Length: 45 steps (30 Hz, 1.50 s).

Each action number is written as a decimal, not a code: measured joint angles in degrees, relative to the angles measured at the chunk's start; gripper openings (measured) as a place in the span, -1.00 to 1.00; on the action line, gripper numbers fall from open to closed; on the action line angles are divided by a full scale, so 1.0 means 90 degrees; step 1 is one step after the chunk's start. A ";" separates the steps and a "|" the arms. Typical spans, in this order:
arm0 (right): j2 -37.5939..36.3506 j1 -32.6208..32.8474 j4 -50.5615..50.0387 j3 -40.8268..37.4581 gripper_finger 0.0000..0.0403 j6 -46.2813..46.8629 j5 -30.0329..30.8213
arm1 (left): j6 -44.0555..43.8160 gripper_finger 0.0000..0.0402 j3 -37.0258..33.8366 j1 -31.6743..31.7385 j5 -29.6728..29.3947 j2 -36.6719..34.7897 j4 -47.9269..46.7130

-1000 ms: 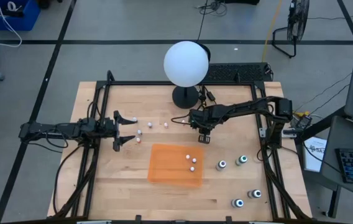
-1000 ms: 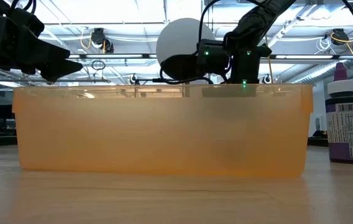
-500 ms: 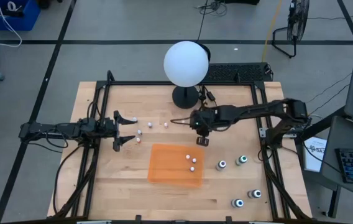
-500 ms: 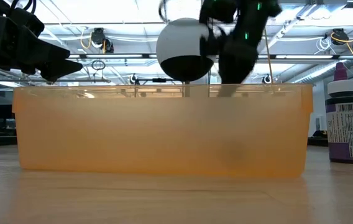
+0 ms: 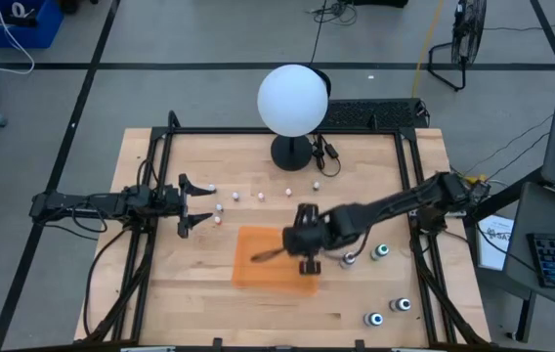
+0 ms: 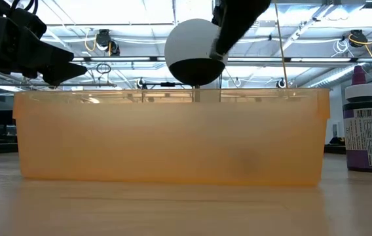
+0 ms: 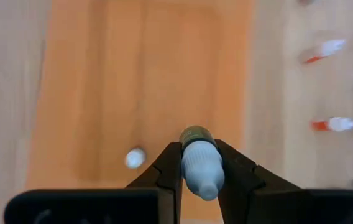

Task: Pick & Place food coloring
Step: Put the small green food coloring bottle into the orange container

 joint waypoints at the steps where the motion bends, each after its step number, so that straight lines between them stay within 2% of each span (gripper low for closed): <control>1: 0.0145 0.0107 -0.0192 0.0093 -0.73 -0.0006 -0.0084 | 0.0000 0.61 0.0000 0.0000 0.0000 0.0000 0.0000; 4: 0.0529 0.0403 -0.0656 0.0253 -0.73 0.0051 -0.0715 | 0.0000 0.61 0.0000 0.0000 0.0002 0.0000 -0.0001; 7: 0.0753 0.0627 -0.0643 0.0260 -0.73 0.0368 -0.1148 | 0.0000 0.61 0.0000 0.0000 0.0002 0.0000 -0.0007; 12: 0.0972 0.0783 -0.0509 0.0268 -0.73 0.0514 -0.1158 | 0.0000 0.61 0.0000 0.0000 0.0001 0.0000 0.0004; 16: 0.0959 0.0720 -0.0357 0.0270 -0.73 0.0209 -0.1149 | 0.0001 0.61 0.0000 0.0000 0.0001 0.0000 -0.0004; 25: 0.0932 -0.0180 -0.0380 0.0268 -0.73 -0.0813 -0.1183 | 0.0000 0.61 0.0000 0.0000 0.0000 0.0000 -0.0002; 30: 0.0993 -0.0473 0.0180 0.0268 -0.73 -0.1399 -0.1498 | 0.0000 0.61 0.0000 0.0000 0.0002 0.0000 -0.0002; 35: 0.1063 -0.0545 0.0462 0.0270 -0.73 -0.1697 -0.1492 | 0.0002 0.61 0.0000 0.0000 0.0002 0.0000 0.0000; 45: 0.1600 -0.0494 0.0201 0.0263 -0.73 -0.1811 -0.1485 | 0.0000 0.61 0.0000 0.0000 0.0002 0.0000 0.0000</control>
